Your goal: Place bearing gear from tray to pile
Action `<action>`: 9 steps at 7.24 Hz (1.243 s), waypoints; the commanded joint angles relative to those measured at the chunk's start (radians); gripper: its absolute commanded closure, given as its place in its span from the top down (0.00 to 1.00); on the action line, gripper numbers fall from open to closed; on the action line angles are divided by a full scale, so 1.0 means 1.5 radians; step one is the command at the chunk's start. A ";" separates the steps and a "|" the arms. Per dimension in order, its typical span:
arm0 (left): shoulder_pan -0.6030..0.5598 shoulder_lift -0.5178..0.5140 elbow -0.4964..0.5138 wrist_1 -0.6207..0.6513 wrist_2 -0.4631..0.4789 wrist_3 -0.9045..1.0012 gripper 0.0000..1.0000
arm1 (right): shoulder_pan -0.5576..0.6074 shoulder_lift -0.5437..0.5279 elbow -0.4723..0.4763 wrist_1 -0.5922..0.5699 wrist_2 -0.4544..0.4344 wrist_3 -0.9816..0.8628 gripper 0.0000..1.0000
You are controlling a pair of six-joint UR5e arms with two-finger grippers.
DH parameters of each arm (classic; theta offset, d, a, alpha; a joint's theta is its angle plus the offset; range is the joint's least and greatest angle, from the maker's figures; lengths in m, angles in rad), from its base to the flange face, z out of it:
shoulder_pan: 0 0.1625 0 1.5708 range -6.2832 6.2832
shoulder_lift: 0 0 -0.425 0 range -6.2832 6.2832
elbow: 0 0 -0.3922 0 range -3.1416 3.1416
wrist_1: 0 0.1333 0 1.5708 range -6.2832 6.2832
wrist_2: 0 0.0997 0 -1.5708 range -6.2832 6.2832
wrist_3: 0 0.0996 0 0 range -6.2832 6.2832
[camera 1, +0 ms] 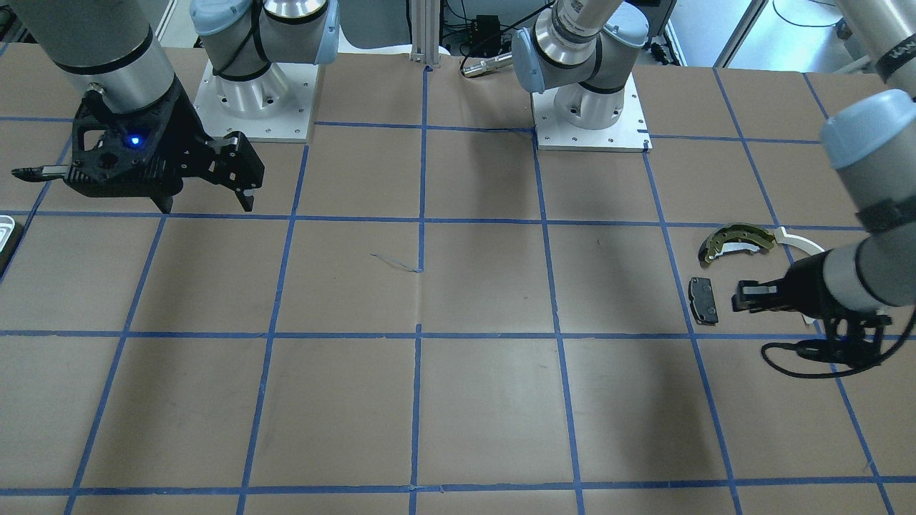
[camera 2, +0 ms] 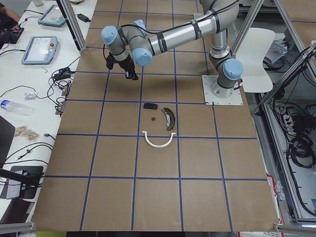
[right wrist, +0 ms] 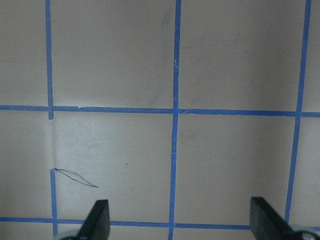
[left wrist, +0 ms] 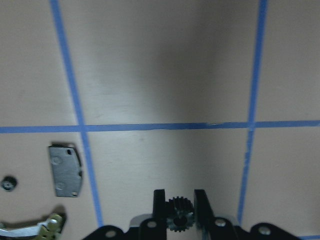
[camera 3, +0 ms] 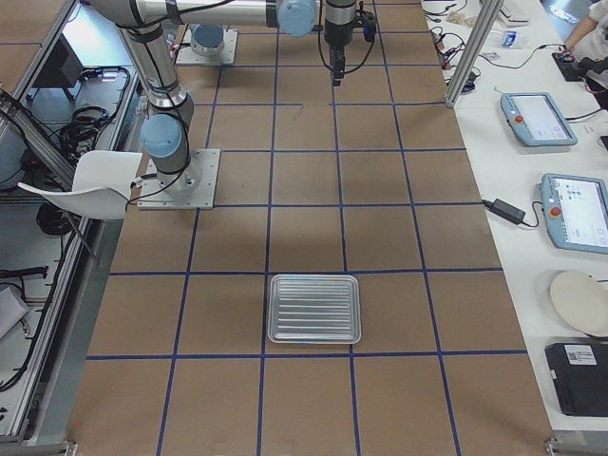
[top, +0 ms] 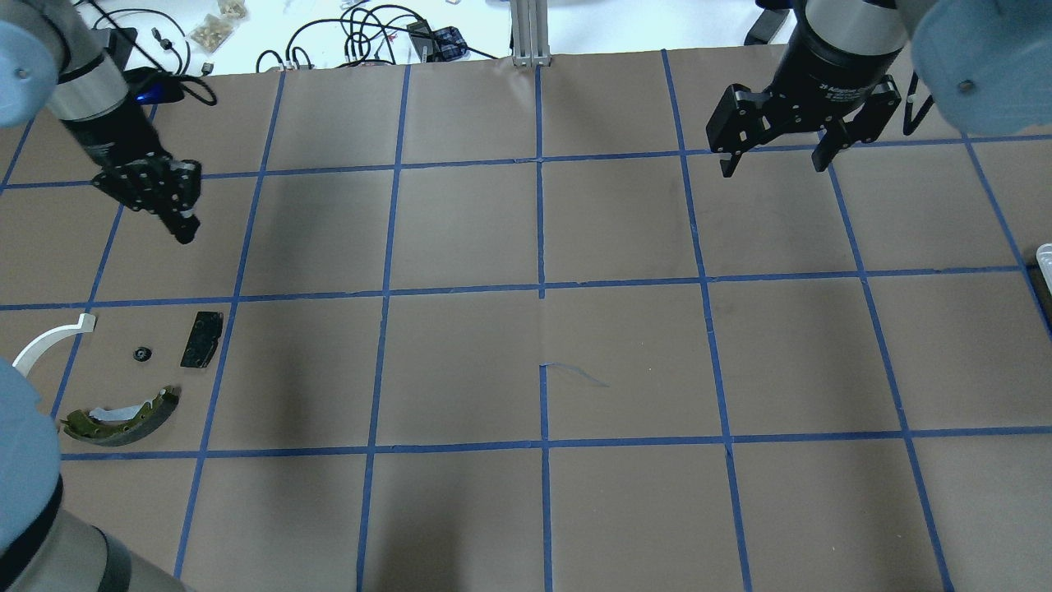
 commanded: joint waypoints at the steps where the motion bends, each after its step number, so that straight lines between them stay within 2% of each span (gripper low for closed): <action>1: 0.095 -0.013 -0.013 0.015 0.007 0.135 0.00 | 0.000 0.000 0.001 -0.003 0.000 0.001 1.00; 2: 0.113 -0.023 -0.042 0.085 0.006 0.189 0.00 | 0.000 -0.001 0.001 -0.003 0.001 0.001 1.00; 5: 0.169 -0.038 -0.102 0.152 0.006 0.310 0.00 | 0.000 -0.005 0.001 -0.003 0.000 0.000 1.00; 7: 0.174 -0.054 -0.141 0.212 0.008 0.310 0.00 | 0.000 -0.006 0.000 -0.002 -0.001 0.001 1.00; 9: 0.175 -0.055 -0.170 0.221 0.010 0.325 0.00 | 0.000 -0.006 0.000 -0.001 0.000 0.000 1.00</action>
